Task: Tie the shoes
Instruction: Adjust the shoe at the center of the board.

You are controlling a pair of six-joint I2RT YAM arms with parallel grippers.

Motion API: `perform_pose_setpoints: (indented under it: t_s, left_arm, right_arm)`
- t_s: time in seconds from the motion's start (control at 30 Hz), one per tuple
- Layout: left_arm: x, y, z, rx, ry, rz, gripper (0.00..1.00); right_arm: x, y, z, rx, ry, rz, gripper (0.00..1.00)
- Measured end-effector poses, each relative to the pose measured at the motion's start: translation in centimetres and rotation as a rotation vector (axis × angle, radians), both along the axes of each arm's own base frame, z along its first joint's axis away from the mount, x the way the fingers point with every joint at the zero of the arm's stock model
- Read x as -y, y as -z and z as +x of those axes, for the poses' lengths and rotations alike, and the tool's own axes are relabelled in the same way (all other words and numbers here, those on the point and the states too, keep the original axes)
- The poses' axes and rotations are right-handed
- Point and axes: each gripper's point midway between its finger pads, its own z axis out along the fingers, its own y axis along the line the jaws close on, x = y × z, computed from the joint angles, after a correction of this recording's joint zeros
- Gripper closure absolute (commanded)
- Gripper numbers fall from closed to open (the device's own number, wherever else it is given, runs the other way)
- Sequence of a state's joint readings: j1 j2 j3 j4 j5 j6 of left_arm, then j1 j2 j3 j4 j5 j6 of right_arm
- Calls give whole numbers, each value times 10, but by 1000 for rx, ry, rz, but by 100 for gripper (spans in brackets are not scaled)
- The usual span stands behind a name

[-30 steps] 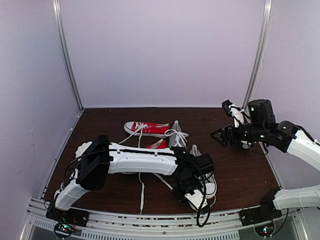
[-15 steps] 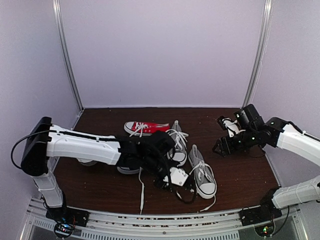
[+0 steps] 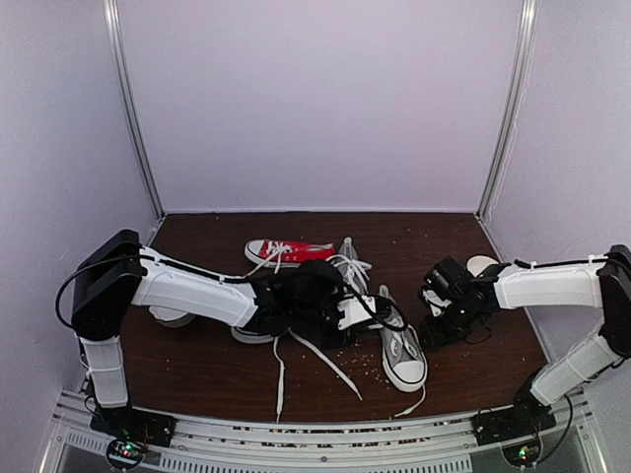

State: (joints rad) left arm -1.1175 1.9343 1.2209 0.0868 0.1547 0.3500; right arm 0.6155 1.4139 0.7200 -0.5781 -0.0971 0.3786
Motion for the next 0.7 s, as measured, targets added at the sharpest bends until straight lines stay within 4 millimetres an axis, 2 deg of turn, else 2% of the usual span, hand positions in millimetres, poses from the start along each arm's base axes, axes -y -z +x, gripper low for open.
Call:
perform_pose_setpoints:
  t_s: [0.13, 0.43, 0.57, 0.7]
  left_arm:
    - [3, 17, 3, -15, -21, 46, 100]
    - [32, 35, -9, -1, 26, 79, 100]
    - [29, 39, -9, 14, 12, 92, 100]
    - [10, 38, 0, 42, -40, 110, 100]
  right_arm:
    - [-12, 10, -5, -14, -28, -7, 53]
    - [-25, 9, -1, 6, -16, 33, 54]
    - [-29, 9, -4, -9, -7, 59, 55]
    - [-39, 0, -9, -18, -12, 119, 54]
